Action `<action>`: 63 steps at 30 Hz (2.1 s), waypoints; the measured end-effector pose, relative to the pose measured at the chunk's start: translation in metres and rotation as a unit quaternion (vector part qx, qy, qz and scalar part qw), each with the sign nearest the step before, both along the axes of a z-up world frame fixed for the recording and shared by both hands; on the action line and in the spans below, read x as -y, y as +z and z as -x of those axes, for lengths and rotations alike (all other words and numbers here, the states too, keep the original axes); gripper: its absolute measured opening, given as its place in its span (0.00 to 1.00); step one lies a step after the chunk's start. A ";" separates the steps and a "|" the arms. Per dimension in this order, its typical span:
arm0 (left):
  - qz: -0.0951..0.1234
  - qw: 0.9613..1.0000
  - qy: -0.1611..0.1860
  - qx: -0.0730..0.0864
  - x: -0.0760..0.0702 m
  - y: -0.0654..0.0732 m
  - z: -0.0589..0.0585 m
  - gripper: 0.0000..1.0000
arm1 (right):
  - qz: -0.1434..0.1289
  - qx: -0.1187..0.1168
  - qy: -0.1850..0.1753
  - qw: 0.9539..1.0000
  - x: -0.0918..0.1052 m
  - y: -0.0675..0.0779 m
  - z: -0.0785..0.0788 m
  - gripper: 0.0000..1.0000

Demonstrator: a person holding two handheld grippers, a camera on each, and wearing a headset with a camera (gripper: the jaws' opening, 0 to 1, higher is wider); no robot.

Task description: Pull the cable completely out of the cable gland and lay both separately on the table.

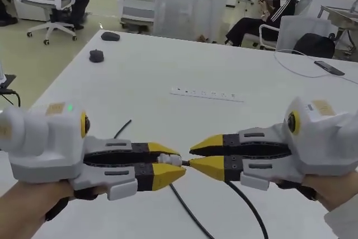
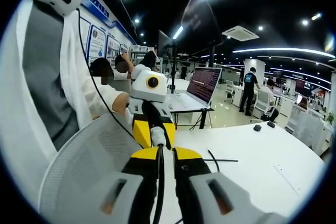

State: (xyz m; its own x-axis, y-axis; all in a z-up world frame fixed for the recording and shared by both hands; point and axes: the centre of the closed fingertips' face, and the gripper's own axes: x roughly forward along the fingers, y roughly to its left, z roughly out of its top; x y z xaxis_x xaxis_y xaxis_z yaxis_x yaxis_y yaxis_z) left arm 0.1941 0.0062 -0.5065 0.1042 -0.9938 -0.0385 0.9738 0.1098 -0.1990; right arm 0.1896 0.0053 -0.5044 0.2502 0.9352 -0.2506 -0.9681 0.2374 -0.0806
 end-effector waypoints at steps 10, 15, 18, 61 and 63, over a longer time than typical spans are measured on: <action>0.005 1.000 0.002 -0.008 -0.001 0.001 -0.002 0.17 | 0.027 -0.005 0.014 1.000 -0.003 -0.013 0.002 0.03; 0.011 1.000 0.008 -0.014 -0.003 0.002 -0.006 0.16 | 0.016 -0.005 0.010 1.000 -0.004 -0.011 -0.002 0.03; 0.011 1.000 0.011 -0.014 -0.003 0.002 -0.007 0.16 | 0.016 -0.006 0.010 1.000 -0.004 -0.013 -0.004 0.03; 0.046 0.998 0.036 -0.007 -0.011 0.017 -0.018 0.16 | 0.126 -0.044 -0.072 0.988 0.048 -0.071 -0.028 0.12; 0.044 0.998 0.034 -0.007 -0.010 0.016 -0.017 0.16 | 0.111 -0.025 -0.063 0.991 0.040 -0.059 -0.026 0.13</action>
